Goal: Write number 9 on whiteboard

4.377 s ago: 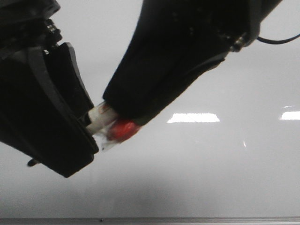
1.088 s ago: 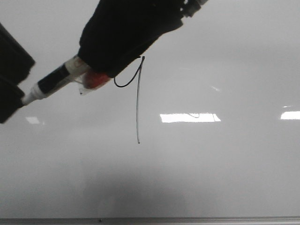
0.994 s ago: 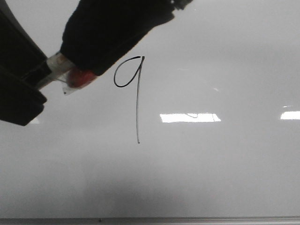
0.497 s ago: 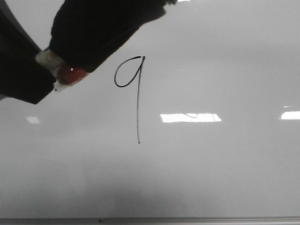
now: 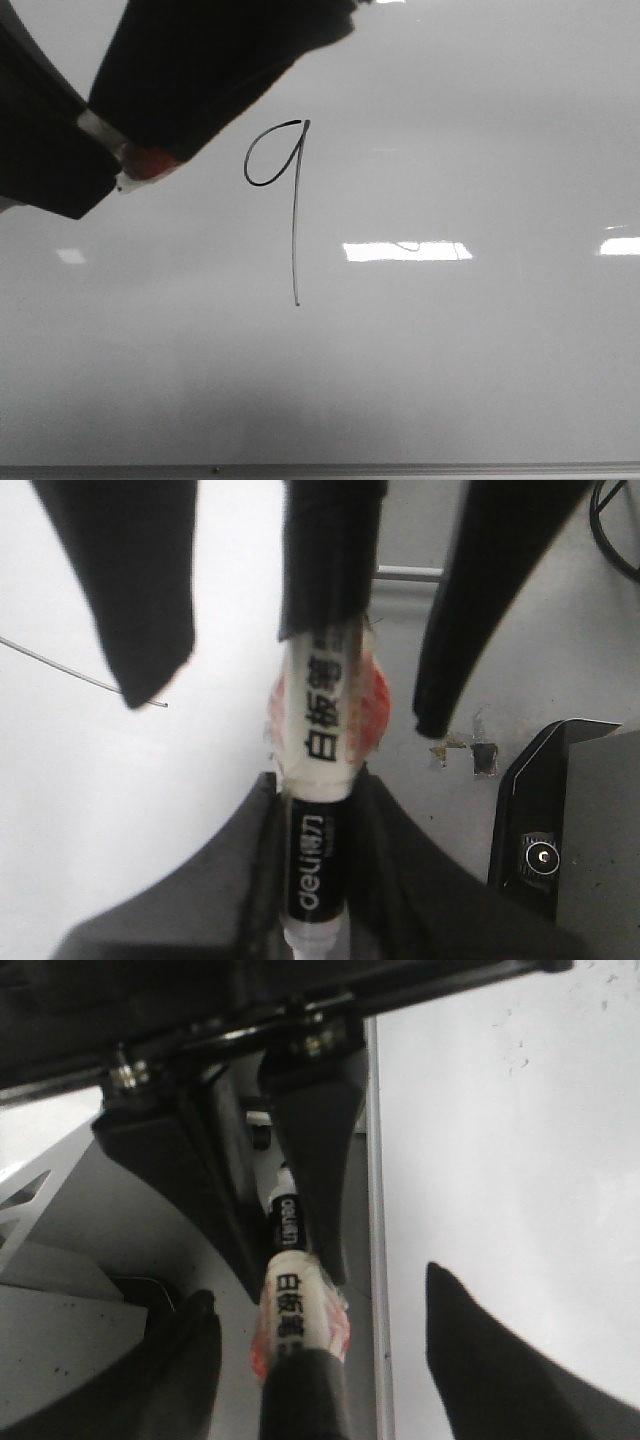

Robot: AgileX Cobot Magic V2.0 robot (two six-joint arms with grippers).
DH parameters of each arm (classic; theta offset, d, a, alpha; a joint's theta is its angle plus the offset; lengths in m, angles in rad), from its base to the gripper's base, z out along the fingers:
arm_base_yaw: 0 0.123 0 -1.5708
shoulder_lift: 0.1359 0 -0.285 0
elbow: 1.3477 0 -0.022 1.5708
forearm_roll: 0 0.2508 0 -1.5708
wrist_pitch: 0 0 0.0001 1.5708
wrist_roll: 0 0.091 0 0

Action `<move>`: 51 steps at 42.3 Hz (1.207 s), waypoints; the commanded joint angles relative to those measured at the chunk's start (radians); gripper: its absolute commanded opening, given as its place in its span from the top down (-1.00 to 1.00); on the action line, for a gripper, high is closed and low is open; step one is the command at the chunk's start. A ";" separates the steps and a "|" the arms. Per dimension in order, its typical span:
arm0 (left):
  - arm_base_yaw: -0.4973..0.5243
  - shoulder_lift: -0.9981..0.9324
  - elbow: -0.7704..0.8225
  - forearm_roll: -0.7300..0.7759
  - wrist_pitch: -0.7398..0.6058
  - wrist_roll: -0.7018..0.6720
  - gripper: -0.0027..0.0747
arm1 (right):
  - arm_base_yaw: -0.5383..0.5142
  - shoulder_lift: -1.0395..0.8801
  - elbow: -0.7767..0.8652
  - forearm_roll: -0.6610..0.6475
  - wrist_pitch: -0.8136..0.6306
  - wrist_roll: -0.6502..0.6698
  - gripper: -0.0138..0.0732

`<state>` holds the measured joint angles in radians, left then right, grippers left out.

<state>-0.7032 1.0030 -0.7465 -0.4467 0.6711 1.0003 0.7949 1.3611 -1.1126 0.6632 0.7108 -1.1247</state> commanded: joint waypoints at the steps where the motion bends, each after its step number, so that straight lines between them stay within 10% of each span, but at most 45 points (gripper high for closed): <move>1: 0.004 -0.007 -0.031 -0.029 -0.047 -0.016 0.96 | -0.024 -0.088 -0.029 0.025 -0.043 0.039 -0.51; 32: 0.650 -0.007 -0.031 -0.028 -0.083 -0.413 0.96 | -0.514 -0.915 0.660 0.025 -0.302 0.433 -0.47; 47: 0.758 0.034 0.059 -0.054 -0.326 -0.438 0.96 | -0.569 -1.112 0.770 0.025 -0.315 0.433 0.81; 51: 0.758 0.118 0.072 -0.129 -0.413 -0.438 0.96 | -0.569 -1.112 0.770 0.025 -0.311 0.433 0.85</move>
<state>0.0527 1.0868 -0.6547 -0.5013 0.3814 0.5733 0.2321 0.2439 -0.3155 0.6649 0.4610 -0.6924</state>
